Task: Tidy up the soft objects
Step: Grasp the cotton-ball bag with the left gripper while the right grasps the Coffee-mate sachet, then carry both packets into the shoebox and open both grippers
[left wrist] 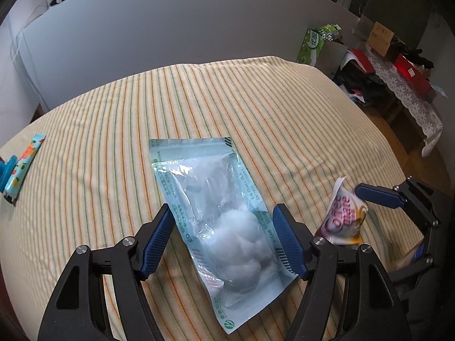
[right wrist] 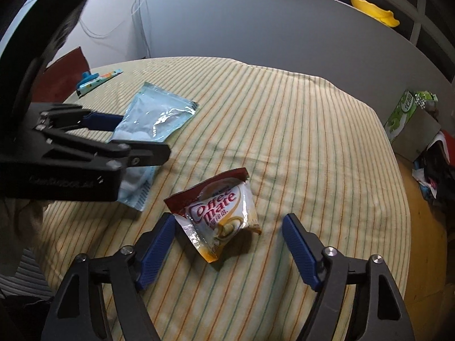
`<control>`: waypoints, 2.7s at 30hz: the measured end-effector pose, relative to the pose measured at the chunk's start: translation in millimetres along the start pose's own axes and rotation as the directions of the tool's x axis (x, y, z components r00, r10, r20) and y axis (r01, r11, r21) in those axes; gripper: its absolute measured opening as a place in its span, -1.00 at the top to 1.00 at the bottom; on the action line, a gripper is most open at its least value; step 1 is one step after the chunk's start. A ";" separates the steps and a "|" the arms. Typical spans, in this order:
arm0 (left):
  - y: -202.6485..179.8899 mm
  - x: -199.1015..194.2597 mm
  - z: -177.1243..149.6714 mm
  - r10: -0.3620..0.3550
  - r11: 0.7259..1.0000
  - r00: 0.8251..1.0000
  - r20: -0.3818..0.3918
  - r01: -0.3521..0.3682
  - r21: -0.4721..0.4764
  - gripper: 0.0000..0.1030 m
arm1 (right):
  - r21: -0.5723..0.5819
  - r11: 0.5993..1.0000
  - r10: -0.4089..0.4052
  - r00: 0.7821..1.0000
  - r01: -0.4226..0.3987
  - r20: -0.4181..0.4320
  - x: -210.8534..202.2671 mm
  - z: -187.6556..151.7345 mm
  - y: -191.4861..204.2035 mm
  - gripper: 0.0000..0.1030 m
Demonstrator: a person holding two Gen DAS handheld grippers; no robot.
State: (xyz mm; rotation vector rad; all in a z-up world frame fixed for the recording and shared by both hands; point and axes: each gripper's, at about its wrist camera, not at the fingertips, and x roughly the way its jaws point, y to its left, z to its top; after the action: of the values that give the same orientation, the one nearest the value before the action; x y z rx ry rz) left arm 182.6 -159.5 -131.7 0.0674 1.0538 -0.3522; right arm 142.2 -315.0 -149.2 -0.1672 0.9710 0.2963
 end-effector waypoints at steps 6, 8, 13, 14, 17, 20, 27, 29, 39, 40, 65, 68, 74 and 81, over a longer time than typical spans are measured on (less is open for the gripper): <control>1.4 -2.3 -3.5 0.012 1.000 1.000 0.023 -0.012 0.013 -0.21 | 0.028 1.000 -0.002 1.000 0.003 -0.007 -0.5 2.8 -9.6 0.00; 3.4 -3.1 -3.7 0.011 1.000 1.000 0.029 -0.011 0.009 -0.07 | 0.034 0.999 -0.003 1.000 0.004 -0.006 -1.6 2.4 -12.0 0.06; 8.3 -5.4 -5.0 0.000 1.000 0.999 0.040 0.000 0.000 0.10 | 0.067 0.998 0.003 1.000 -0.003 0.001 -3.0 1.3 -17.5 0.24; 8.9 -5.9 -5.5 -0.002 1.000 0.999 0.042 0.002 0.001 0.13 | 0.073 0.997 0.007 1.000 -0.007 0.002 -3.5 0.8 -18.3 0.25; 10.3 -8.3 -8.1 -0.016 1.000 0.999 0.048 0.016 -0.011 0.21 | 0.088 0.996 0.015 1.000 -0.016 0.012 -6.1 -0.1 -20.4 0.40; 12.3 -10.3 -11.0 -0.029 0.999 0.998 0.058 0.030 -0.020 0.34 | 0.109 0.994 0.029 0.999 -0.031 0.022 -9.0 -0.3 -23.5 0.55; 16.5 -16.4 -17.8 -0.053 0.997 0.995 0.082 0.057 -0.044 0.51 | 0.136 0.989 0.056 0.998 -0.061 0.041 -10.6 -4.5 -24.6 0.68; 18.7 -19.1 -19.7 -0.067 0.996 0.993 0.095 0.073 -0.057 0.55 | 0.145 0.987 0.057 0.997 -0.063 0.048 -11.7 -5.9 -23.9 0.69; 33.0 -43.2 -23.6 -0.093 0.989 0.985 0.147 0.109 -0.104 0.62 | 0.197 0.977 0.065 0.994 -0.083 0.092 -28.1 -8.0 -29.2 0.71; 34.4 -46.2 -23.9 -0.093 0.988 0.984 0.153 0.110 -0.106 0.62 | 0.198 0.976 0.067 0.993 -0.085 0.095 -29.7 -7.1 -28.7 0.71; 195.6 -194.6 -74.6 0.145 0.961 0.944 0.298 -0.062 -0.271 0.62 | -0.106 0.959 0.279 0.940 -0.262 0.199 -63.0 133.1 125.2 0.71; 212.3 -209.6 -85.8 0.189 0.949 0.935 0.301 -0.095 -0.301 0.63 | -0.152 0.945 0.317 0.928 -0.291 0.196 -64.4 152.4 155.1 0.71; 248.9 -231.0 -109.0 0.277 0.917 0.914 0.295 -0.160 -0.366 0.62 | -0.220 0.908 0.397 0.900 -0.356 0.179 -58.7 182.2 212.5 0.71; 280.3 -236.1 -129.3 0.366 0.873 0.893 0.260 -0.234 -0.428 0.63 | -0.278 0.859 0.476 0.871 -0.429 0.125 -46.8 209.4 270.8 0.71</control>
State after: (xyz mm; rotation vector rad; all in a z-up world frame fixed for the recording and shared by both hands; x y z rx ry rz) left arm 57.9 192.6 -24.6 -0.1760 0.7401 0.1378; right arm 195.1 -9.9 4.1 -0.1265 0.7718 0.8581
